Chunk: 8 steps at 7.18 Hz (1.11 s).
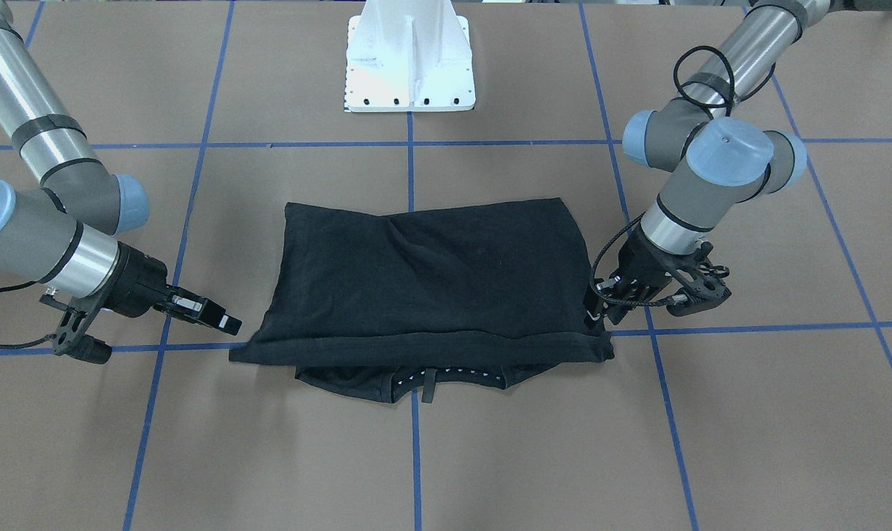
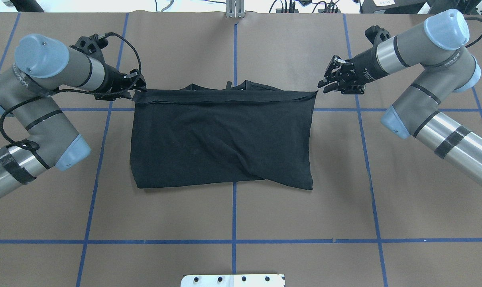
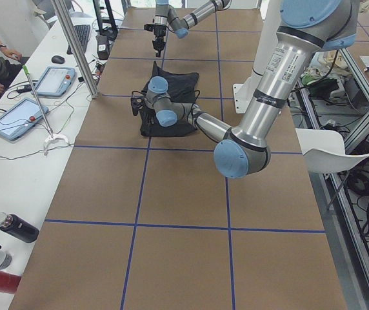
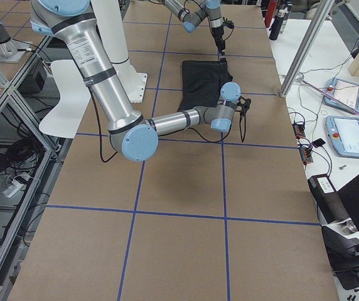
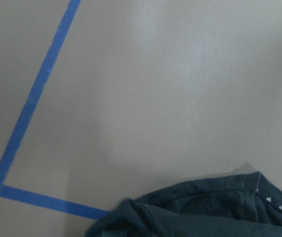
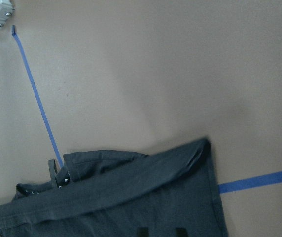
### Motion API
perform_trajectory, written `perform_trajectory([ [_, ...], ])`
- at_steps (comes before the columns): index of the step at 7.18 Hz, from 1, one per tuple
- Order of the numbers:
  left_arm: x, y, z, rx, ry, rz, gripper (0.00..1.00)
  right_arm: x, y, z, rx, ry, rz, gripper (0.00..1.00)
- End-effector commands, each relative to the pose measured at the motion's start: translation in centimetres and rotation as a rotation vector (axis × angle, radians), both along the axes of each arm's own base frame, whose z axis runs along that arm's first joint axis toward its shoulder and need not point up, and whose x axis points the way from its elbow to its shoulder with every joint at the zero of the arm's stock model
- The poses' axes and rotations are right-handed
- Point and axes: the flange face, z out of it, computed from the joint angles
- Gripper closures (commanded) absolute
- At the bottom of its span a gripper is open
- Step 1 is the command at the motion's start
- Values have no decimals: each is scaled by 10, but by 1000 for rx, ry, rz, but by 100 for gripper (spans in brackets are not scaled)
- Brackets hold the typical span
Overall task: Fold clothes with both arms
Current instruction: 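Lower the hem onto the far edge and open both grippers, then move the right gripper to the near corner of the folded shirt and grasp it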
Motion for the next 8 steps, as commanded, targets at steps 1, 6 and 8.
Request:
perform_trajectory([
  [1,-6,-2,-2,18,-7,-12,0,-2,-11,-12,-17,8,7,0],
  [6,-33,18,-52,75,22,8,0,-71,80,-32,-55,-29,-108,0],
  [8,-45,28,-76,102,48,3,0,-127,137,-14,-46,5,-132,0],
])
